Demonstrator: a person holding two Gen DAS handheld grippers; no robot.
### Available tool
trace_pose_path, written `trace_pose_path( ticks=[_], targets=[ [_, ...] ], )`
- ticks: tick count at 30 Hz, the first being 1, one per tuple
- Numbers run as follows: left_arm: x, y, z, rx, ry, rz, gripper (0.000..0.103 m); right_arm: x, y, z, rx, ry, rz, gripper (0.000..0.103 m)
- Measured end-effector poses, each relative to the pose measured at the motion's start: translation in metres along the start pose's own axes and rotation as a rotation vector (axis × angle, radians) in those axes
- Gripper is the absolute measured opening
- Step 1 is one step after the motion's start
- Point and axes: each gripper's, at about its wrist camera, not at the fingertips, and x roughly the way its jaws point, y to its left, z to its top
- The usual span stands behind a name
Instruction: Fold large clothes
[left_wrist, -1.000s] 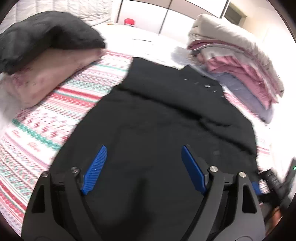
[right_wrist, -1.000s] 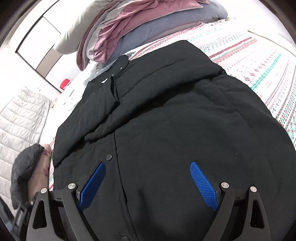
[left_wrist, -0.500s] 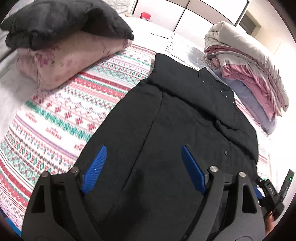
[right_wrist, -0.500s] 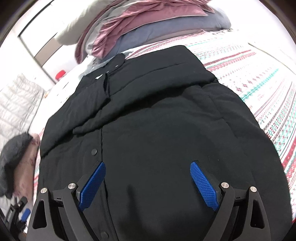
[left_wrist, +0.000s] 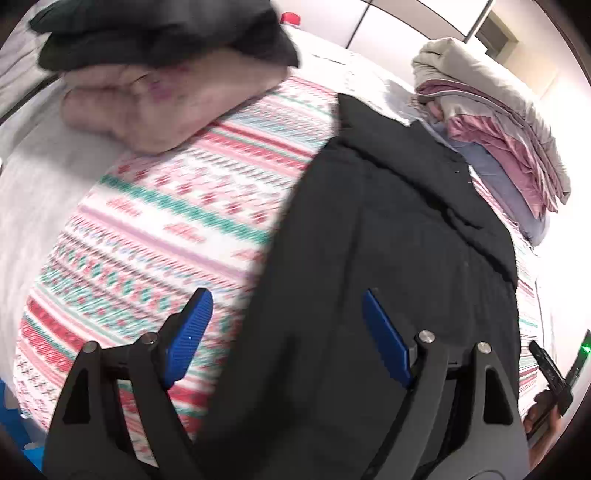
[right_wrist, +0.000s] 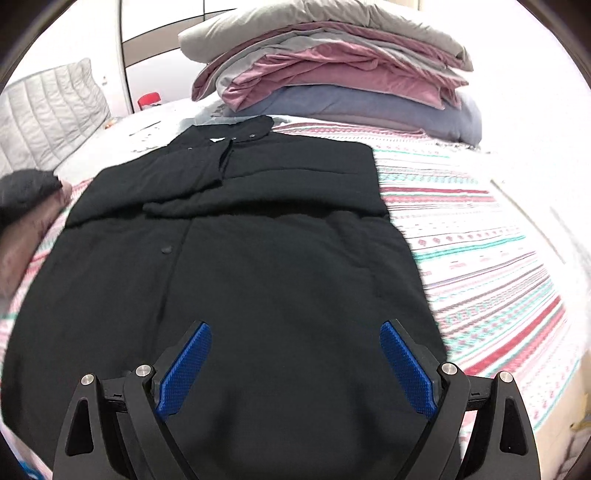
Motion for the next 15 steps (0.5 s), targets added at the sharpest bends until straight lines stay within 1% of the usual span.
trace_pose_path(
  ticks=[3, 6, 8, 10, 12, 13, 15],
  targets=[
    [-0.004, 0.026, -0.008, -0.01, -0.001, 0.017, 0.083, -0.009, -0.029, -0.018, 0.009, -0.006, -0.032, 0.094],
    [-0.009, 0.05, -0.016, -0.013, 0.009, 0.0, 0.083, -0.011, -0.067, -0.042, 0.036, 0.028, -0.072, 0.094],
    [-0.012, 0.059, -0.021, -0.004, 0.002, -0.003, 0.083, -0.015, -0.093, -0.058, 0.082, 0.04, -0.081, 0.094],
    [-0.013, 0.068, -0.03, 0.003, 0.02, -0.008, 0.083, -0.017, -0.121, -0.074, 0.159, 0.07, -0.054, 0.094],
    [-0.012, 0.07, -0.039, 0.001, 0.051, -0.037, 0.083, -0.02, -0.141, -0.086, 0.22, 0.091, -0.005, 0.094],
    [-0.013, 0.07, -0.046, 0.004, 0.065, -0.053, 0.08, -0.02, -0.15, -0.092, 0.245, 0.104, 0.023, 0.094],
    [-0.017, 0.068, -0.054, 0.03, 0.06, -0.054, 0.077, -0.02, -0.161, -0.101, 0.279, 0.134, 0.072, 0.093]
  ],
)
